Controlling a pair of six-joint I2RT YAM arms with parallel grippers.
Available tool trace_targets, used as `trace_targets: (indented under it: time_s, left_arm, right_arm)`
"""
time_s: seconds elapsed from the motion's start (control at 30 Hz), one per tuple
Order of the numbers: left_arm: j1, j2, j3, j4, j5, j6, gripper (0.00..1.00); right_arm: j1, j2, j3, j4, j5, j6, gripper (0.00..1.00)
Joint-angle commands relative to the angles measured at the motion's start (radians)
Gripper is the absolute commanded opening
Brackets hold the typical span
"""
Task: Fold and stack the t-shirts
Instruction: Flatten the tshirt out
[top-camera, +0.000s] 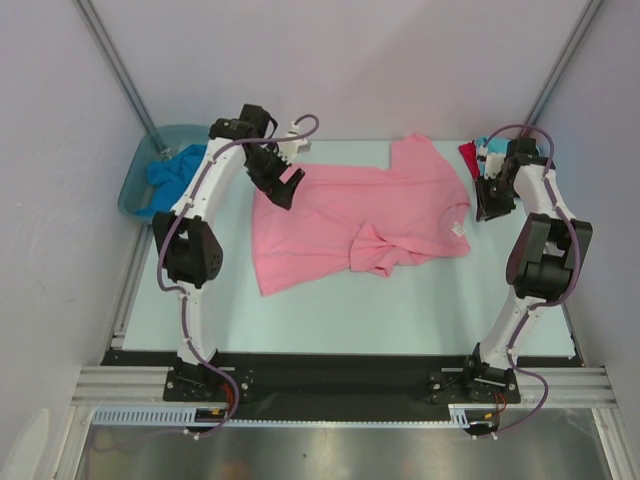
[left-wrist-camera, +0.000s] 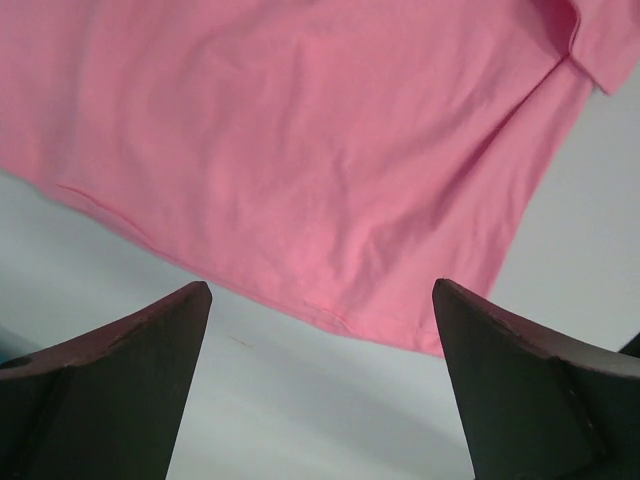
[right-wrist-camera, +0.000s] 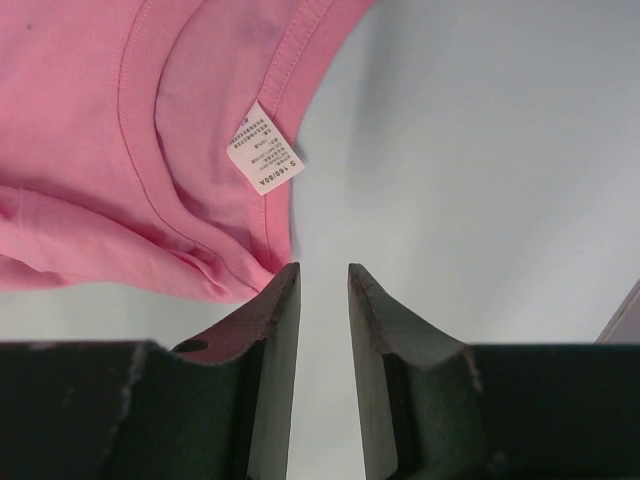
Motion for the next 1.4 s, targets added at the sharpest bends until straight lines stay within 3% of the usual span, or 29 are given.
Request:
trace_targets:
  time_s: [0.0,0.17,0.23,0.3,0.33,0.37,0.43,0.47,0.53,0.63,0.73,0.87,0.9,0.97,1.0,1.03,1.07,1.17,1.23,1.27,1.37]
  left_arm:
    - [0.001,-0.004,-0.095,-0.014,0.033,-0.042,1.0]
    - [0.007,0.062,-0.04,-0.02,-0.138,-0.128,1.0]
    - [-0.001,-0.022,-0.041,0.058,-0.279,-0.112,1.0]
    - [-0.002,-0.126,-0.11,0.275,-0.359,-0.111,1.0]
    - [-0.002,-0.247,-0.217,0.36,-0.399,-0.109,1.0]
    - [-0.002,-0.293,-0.275,0.534,-0.469,-0.124,1.0]
    - [-0.004,-0.364,-0.413,0.65,-0.568,-0.15,1.0]
    - [-0.002,-0.396,-0.451,0.772,-0.732,-0.199,1.0]
    - [-0.004,-0.381,-0.485,0.851,-0.867,-0.213,1.0]
    - [-0.005,-0.245,-0.364,0.804,-1.112,-0.151,1.0]
    - [0.004,-0.16,-0.304,0.79,-1.226,-0.126,1.0]
    - [0.011,-0.182,-0.343,0.801,-1.136,-0.158,1.0]
    - [0.005,-0.192,-0.357,0.79,-1.057,-0.158,0.98]
    - [-0.007,-0.205,-0.371,0.668,-0.903,-0.175,0.84]
    - [-0.012,-0.215,-0.38,0.616,-0.787,-0.163,0.75]
    - [-0.018,-0.252,-0.446,0.588,-0.601,-0.119,0.72]
    - [-0.025,-0.271,-0.492,0.583,-0.552,-0.1,0.71]
    - [-0.062,-0.332,-0.678,0.581,-0.436,0.007,0.51]
    - [-0.082,-0.337,-0.766,0.551,-0.401,0.071,0.11]
    - [-0.087,-0.34,-0.794,0.543,-0.392,0.083,0.0]
    - [-0.09,-0.376,-0.908,0.523,-0.308,0.164,0.0]
  right_arm:
    - [0.009,0.006,0.032,0.012,0.015,0.009,0.31]
    - [0.012,0.012,0.025,0.008,0.021,0.002,0.32]
    - [0.012,0.017,0.025,0.008,0.023,0.002,0.32]
    - [0.015,0.02,0.026,0.008,0.024,0.002,0.32]
    - [0.017,0.022,0.026,0.006,0.026,0.002,0.32]
    - [0.017,0.02,0.029,0.006,0.024,0.001,0.32]
    - [0.021,0.022,0.031,0.005,0.024,-0.001,0.32]
    - [0.021,0.02,0.034,0.005,0.026,-0.001,0.32]
    - [0.023,0.022,0.031,0.006,0.029,-0.004,0.33]
    - [0.024,0.017,0.023,0.008,0.033,-0.005,0.33]
    - [0.026,0.012,0.017,0.009,0.038,-0.008,0.33]
    - [0.03,0.009,0.011,0.009,0.049,-0.011,0.33]
    - [0.032,0.008,0.009,0.009,0.049,-0.013,0.33]
    - [0.037,0.009,0.009,0.009,0.056,-0.018,0.33]
    - [0.04,0.009,0.006,0.009,0.059,-0.018,0.33]
    - [0.041,0.011,0.005,0.009,0.062,-0.018,0.33]
    - [0.044,0.012,0.005,0.009,0.064,-0.018,0.33]
    - [0.057,0.012,-0.004,0.008,0.076,-0.025,0.34]
    - [0.067,0.011,-0.018,0.009,0.087,-0.028,0.34]
    - [0.069,0.012,-0.021,0.011,0.089,-0.03,0.34]
    - [0.08,0.014,-0.024,0.011,0.099,-0.033,0.34]
